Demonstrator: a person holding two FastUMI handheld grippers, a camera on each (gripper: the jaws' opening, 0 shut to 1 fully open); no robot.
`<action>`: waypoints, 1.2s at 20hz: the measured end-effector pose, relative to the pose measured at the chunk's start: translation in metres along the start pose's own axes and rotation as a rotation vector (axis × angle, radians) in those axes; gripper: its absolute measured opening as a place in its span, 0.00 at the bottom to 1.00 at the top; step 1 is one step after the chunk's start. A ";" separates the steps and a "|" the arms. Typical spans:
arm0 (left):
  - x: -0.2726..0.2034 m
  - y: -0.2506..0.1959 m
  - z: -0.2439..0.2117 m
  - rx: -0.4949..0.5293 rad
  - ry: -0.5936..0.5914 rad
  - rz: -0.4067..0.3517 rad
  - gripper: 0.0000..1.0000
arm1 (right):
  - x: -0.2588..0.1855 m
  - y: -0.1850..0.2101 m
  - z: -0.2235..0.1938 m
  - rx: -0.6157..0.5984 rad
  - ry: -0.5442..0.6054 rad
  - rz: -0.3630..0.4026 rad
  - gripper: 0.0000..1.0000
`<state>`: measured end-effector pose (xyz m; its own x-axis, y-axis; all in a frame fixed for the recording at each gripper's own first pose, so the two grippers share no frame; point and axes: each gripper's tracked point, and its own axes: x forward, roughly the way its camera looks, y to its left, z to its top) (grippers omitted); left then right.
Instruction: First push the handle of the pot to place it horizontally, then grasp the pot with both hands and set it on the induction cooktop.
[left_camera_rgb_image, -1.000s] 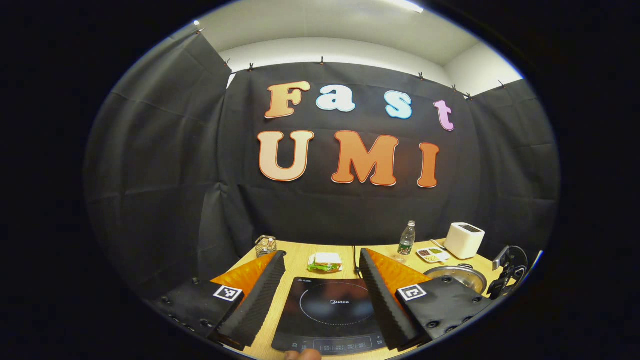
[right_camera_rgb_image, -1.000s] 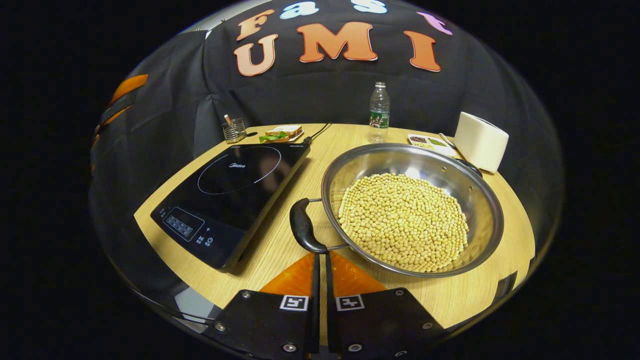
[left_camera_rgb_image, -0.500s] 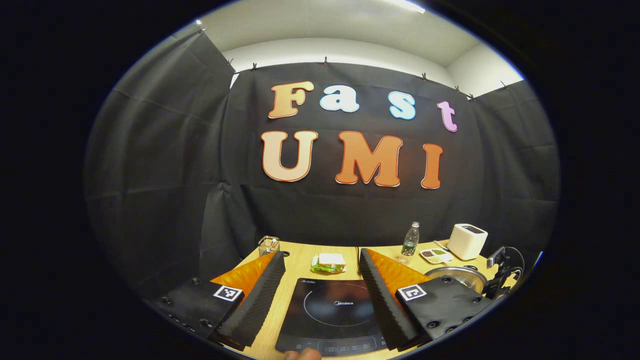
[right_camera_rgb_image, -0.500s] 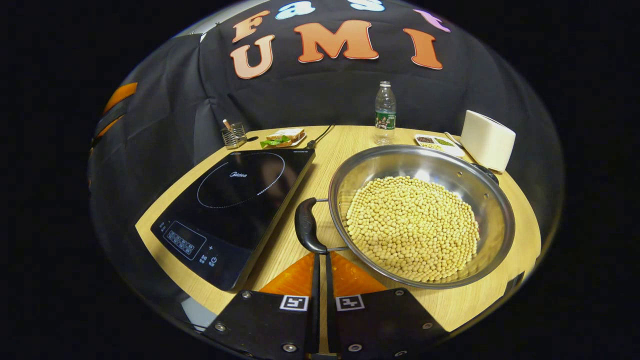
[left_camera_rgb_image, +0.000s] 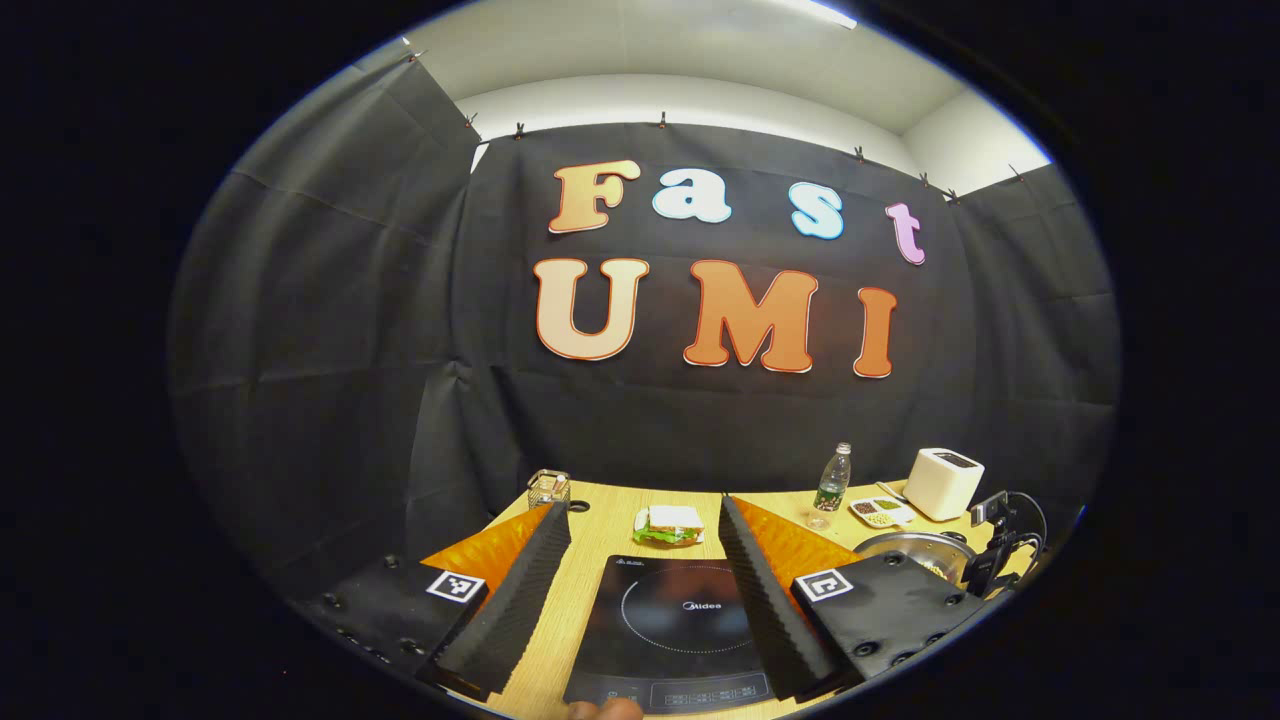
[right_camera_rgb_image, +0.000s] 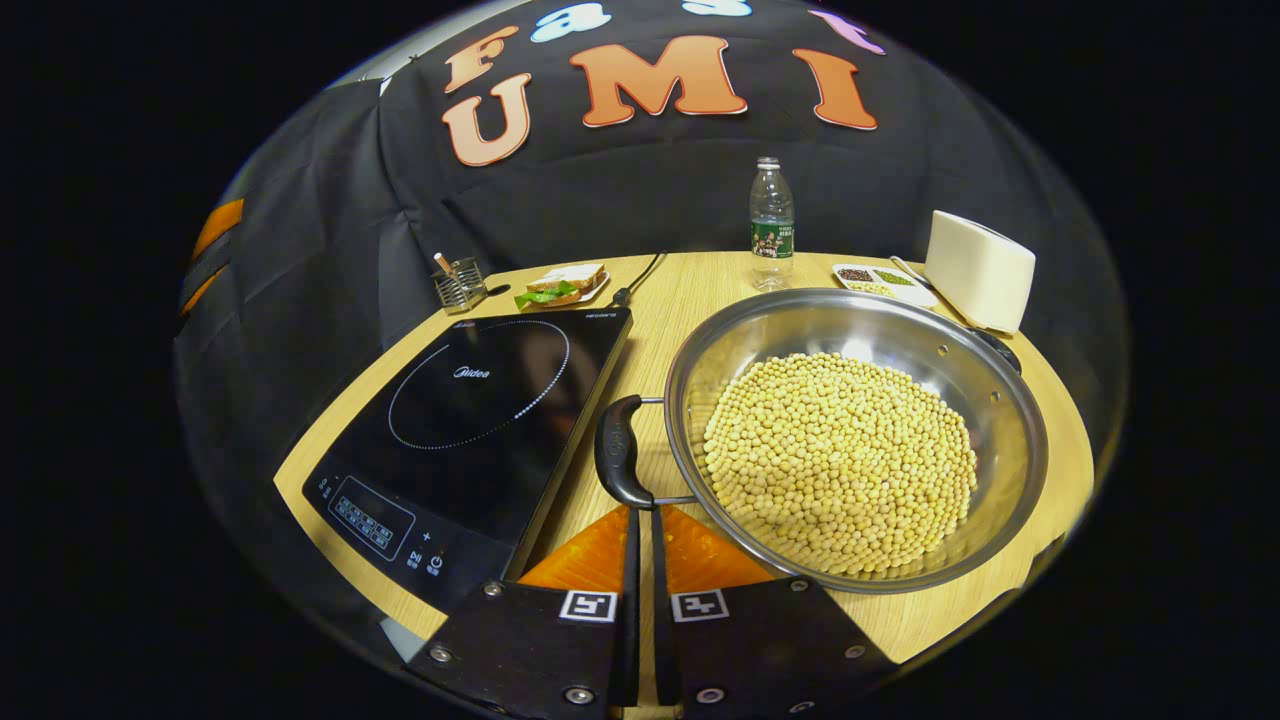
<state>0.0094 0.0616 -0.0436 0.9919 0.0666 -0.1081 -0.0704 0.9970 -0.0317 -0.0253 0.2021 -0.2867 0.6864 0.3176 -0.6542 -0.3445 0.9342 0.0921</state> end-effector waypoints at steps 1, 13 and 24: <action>0.001 0.002 0.000 0.000 0.001 0.002 0.98 | 0.002 0.001 0.002 0.001 -0.003 -0.003 0.06; 0.009 0.011 -0.015 -0.003 0.023 0.010 0.98 | 0.021 0.012 0.017 0.032 -0.012 -0.019 0.05; 0.015 0.022 -0.024 -0.037 0.039 0.028 0.98 | 0.041 0.025 0.028 0.071 -0.016 -0.007 0.01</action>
<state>0.0203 0.0831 -0.0697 0.9846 0.0926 -0.1480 -0.1031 0.9926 -0.0644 0.0125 0.2430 -0.2902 0.6991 0.3135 -0.6426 -0.2942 0.9453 0.1411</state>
